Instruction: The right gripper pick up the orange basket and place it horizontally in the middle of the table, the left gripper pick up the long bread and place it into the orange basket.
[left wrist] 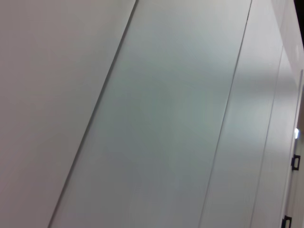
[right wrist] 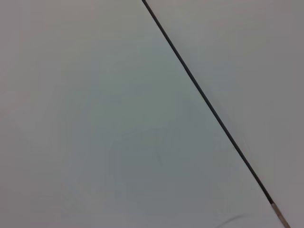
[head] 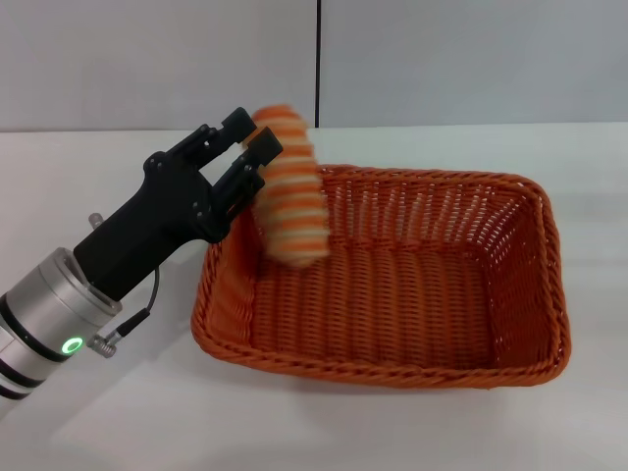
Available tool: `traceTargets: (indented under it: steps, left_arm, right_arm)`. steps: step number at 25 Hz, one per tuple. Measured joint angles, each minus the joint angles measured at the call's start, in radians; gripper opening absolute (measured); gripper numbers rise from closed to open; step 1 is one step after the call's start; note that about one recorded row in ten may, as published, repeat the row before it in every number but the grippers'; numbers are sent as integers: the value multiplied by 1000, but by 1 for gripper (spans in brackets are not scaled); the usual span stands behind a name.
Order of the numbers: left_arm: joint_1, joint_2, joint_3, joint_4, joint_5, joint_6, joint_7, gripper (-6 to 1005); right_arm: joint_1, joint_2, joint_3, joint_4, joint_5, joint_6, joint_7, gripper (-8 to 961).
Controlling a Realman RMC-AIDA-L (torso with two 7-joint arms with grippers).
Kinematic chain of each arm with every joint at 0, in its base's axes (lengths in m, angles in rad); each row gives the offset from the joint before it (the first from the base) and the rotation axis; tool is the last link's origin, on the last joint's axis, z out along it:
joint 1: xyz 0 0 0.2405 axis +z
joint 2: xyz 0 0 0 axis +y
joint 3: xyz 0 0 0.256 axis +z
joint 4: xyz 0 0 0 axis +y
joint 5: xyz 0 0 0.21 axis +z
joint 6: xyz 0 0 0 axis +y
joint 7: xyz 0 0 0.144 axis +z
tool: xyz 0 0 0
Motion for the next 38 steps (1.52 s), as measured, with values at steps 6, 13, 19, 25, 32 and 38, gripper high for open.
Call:
traceTargets:
  steps: [6, 13, 19, 25, 32, 38]
  left_arm:
    - [14, 1, -13, 4, -3, -3, -5, 475]
    - [34, 3, -62, 3, -4, 6, -10, 728]
    - [90, 8, -138, 13, -5, 35, -12, 864]
    - [130, 9, -194, 25, -5, 60, -13, 864]
    - [172, 9, -270, 49, -5, 85, -46, 864]
    - [172, 9, -273, 57, -5, 86, -54, 864]
  right_arm:
    - [1, 9, 6, 3, 2, -10, -7, 519]
    - [-5, 13, 10, 3, 2, -6, -9, 519]
    - [0, 13, 12, 3, 16, -10, -9, 519]
    - [1, 12, 15, 2, 39, -10, -9, 519]
    - [1, 13, 26, 3, 41, -10, -10, 519]
    - [-6, 15, 28, 3, 43, -9, -10, 519]
